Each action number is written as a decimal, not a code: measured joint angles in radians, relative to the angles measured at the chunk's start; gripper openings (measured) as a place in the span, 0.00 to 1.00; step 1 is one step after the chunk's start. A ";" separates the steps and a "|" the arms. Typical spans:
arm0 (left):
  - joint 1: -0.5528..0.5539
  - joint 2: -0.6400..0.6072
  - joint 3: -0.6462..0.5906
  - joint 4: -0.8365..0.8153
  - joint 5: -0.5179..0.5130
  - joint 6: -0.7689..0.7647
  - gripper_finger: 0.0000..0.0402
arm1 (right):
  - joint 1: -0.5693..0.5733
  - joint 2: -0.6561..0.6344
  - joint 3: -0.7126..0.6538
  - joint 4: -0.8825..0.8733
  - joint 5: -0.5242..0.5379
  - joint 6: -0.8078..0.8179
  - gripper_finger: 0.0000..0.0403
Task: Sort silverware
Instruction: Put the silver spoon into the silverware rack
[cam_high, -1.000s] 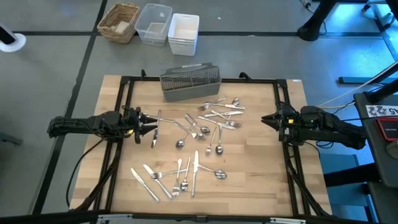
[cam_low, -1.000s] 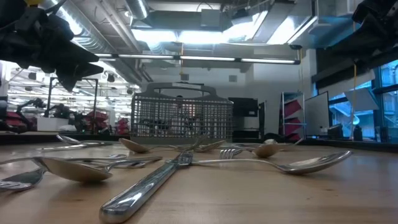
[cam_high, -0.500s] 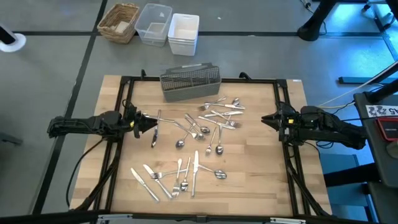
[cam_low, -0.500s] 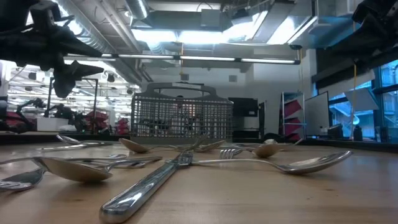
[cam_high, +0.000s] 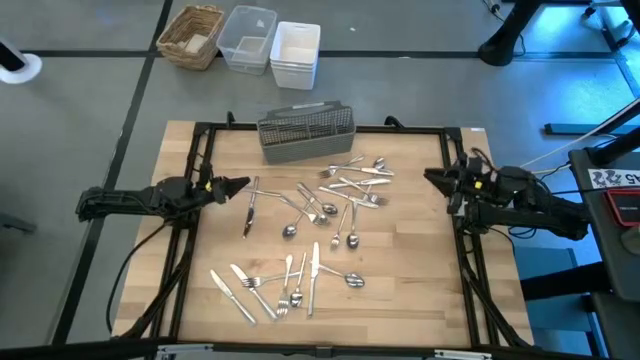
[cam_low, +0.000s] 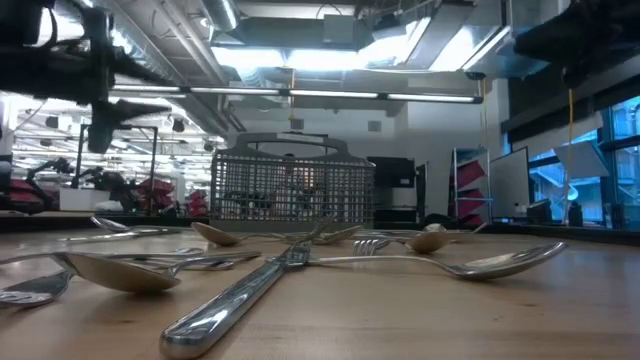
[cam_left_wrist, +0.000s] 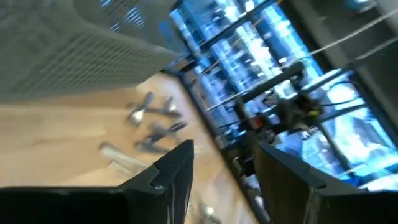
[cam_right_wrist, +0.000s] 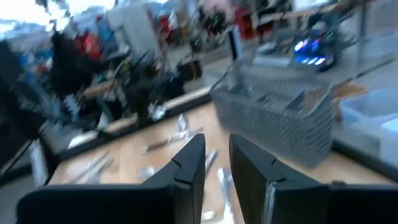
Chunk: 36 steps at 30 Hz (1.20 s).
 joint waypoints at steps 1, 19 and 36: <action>0.000 0.001 0.000 0.048 0.002 0.045 0.40 | 0.000 0.000 0.000 0.013 0.020 0.000 0.19; 0.031 0.524 0.566 -0.502 0.058 0.707 0.40 | 0.000 0.022 0.000 0.034 0.065 0.030 0.19; 0.203 1.067 0.715 -0.960 0.095 0.494 0.40 | 0.000 0.074 0.000 0.030 0.065 0.034 0.19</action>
